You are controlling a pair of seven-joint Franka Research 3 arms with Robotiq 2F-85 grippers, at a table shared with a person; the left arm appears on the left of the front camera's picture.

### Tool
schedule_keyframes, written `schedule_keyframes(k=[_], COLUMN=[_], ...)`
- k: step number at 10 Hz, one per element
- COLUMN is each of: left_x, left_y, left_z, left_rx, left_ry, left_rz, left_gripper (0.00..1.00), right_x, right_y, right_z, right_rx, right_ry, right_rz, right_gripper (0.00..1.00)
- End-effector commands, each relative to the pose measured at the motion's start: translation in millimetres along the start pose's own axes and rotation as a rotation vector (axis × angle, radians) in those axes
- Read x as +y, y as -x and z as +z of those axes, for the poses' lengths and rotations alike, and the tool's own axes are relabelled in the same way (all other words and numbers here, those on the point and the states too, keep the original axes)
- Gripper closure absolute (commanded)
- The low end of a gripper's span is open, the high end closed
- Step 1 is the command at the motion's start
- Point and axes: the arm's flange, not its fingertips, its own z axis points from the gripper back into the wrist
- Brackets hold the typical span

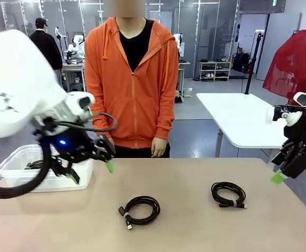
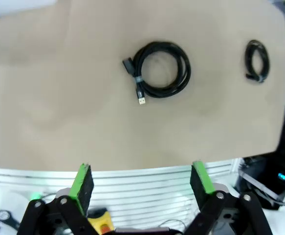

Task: Organize and store the cables.
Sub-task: Place the USB Extension Cable into the Organizing box.

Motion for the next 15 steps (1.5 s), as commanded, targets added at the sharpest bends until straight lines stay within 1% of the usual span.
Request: schedule_keyframes(k=[1,2,3,5,7,10,11,13,15], left_x=[-22,-27,-28,-24,-25,-32,-32,-34,-36], left_y=[-25,-31,-42,-56,-70,-75,-79,-80,-80], left_z=[-26,-46,-71,-110,-152,-182,-197,-212,-223], left_rx=[0.047,0.054,0.089,0.117,0.127,0.167,0.165,0.187,0.185], left_ry=[-0.062,-0.107,-0.104,-0.090,-0.145,-0.160,-0.193,-0.206,-0.232], left_rz=[0.047,0.073,0.064,0.047,0.069,0.109,0.124,0.157,0.160], left_gripper=[0.00,0.00,0.00,0.00,0.00,0.00,0.00,0.00,0.00], right_x=[1,1,1,1,1,1,1,1,1], right_y=[-1,-1,-1,-1,-1,-1,-1,-1,-1], right_z=[2,2,2,2,2,2,2,2,2], right_rx=[0.001,0.001,0.001,0.001,0.001,0.001,0.001,0.001,0.001], right_ry=[0.008,0.008,0.008,0.008,0.008,0.008,0.008,0.008,0.008], right_rz=[-0.023,-0.023,-0.023,-0.023,-0.023,-0.023,-0.023,-0.023,-0.023], right_gripper=[0.00,0.00,0.00,0.00,0.00,0.00,0.00,0.00,0.00])
